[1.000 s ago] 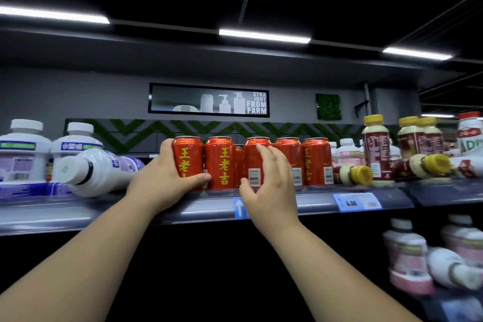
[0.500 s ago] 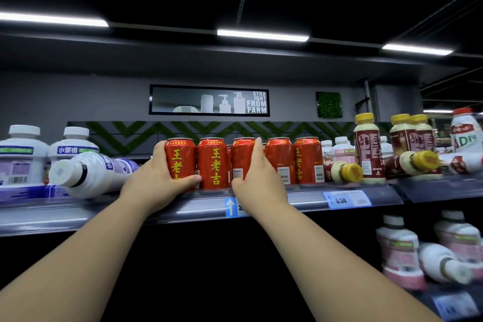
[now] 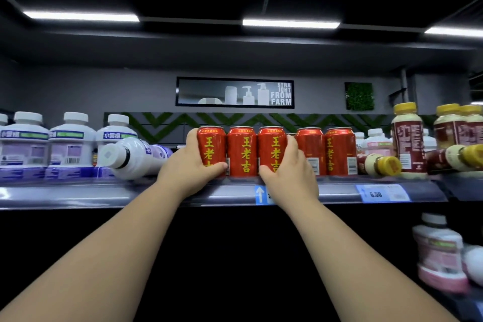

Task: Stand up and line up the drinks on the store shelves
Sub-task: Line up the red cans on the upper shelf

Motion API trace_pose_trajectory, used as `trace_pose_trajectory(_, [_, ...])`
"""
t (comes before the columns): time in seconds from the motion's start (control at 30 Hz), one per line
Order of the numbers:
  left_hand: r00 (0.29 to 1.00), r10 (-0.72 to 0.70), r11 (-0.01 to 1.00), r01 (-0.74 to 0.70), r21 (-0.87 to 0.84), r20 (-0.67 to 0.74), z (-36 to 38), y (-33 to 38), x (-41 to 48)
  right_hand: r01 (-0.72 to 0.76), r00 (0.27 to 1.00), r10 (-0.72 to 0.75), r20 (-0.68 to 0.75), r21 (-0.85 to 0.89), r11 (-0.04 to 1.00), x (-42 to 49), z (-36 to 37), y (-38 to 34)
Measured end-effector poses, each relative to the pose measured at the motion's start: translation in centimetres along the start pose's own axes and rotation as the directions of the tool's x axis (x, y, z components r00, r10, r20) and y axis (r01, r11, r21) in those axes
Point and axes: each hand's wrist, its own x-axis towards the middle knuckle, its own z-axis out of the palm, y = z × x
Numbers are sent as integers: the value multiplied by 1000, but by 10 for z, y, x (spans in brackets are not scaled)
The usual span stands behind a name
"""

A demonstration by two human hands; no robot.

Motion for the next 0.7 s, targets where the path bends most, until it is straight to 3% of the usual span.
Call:
trace_pose_trajectory(0.43, [999,34,999,-34,5,-42,1,2,1,46,999,-42,-34,131,990,-2,-6,8])
trace_pose_trajectory(0.7, [887,385,912,-323,254,-255,25,45,-29,151,985,-138,-104,126,981,-2,-46,61])
